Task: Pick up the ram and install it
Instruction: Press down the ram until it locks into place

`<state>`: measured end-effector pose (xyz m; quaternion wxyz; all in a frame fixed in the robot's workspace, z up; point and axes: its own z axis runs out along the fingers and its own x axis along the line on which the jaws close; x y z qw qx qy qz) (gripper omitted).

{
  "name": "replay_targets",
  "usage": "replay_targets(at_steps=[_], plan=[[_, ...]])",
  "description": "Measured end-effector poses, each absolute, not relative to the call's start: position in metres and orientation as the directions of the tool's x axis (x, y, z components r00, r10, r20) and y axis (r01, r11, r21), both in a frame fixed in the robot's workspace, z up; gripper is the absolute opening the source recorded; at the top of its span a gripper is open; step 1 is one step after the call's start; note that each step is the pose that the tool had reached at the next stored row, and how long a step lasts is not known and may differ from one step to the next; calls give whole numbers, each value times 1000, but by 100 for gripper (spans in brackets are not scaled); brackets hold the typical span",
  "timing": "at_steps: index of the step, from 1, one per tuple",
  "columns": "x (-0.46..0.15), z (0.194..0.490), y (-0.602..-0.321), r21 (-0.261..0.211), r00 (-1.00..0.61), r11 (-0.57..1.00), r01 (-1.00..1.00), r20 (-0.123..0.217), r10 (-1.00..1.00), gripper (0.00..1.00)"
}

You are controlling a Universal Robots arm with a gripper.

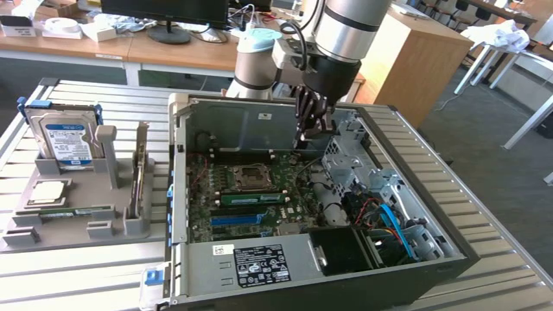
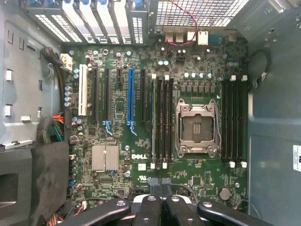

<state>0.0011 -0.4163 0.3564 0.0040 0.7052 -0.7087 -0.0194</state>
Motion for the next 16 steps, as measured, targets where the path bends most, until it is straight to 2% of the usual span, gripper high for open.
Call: replay_targets(at_steps=[16], plan=[[1,343,-416,33,-5,4,-999,-22,-1000,10]])
